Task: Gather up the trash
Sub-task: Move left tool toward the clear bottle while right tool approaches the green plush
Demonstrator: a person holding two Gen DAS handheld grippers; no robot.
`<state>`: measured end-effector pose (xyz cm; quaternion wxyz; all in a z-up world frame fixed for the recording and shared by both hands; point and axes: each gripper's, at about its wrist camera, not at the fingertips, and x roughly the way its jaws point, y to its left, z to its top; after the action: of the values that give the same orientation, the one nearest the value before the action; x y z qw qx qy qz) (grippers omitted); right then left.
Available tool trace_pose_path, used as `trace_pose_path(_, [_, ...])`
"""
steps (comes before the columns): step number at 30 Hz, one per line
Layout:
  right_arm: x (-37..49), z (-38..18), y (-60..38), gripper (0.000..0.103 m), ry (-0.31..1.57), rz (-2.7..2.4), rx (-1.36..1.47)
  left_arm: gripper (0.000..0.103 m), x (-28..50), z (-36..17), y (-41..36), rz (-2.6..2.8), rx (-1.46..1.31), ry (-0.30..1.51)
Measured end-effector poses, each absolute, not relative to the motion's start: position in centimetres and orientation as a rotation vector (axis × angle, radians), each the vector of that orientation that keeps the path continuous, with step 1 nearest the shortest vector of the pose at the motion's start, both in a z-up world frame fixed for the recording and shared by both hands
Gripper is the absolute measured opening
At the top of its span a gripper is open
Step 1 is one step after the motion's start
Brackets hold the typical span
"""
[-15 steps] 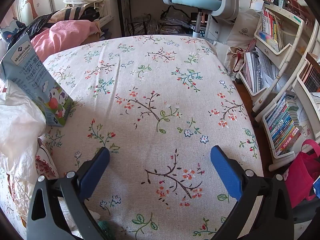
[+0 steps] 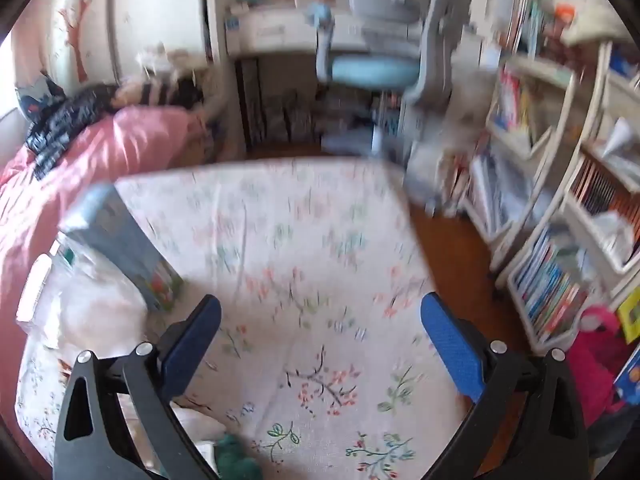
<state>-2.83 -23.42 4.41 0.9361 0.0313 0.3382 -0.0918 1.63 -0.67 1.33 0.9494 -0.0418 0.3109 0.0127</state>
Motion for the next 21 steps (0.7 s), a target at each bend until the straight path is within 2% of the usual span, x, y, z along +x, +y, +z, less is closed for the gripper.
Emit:
trace_pose_path(3, [-5.0,7.4,-22.0,0.096,0.575,-0.154,0.055,0.095,1.6,1.5,0.5,0.059,-0.122,0.632])
trace_pose_path(9, [-8.4,10.0,-20.6,0.096,0.475,-0.072,0.067,0.095,1.1,1.1,2.3,0.113,-0.173,0.642])
trace_pose_path(21, [-9.3,8.5,-19.4,0.096,0.509,-0.009,0.105,0.095,0.2,-0.1,3.3,0.142,-0.162,0.671])
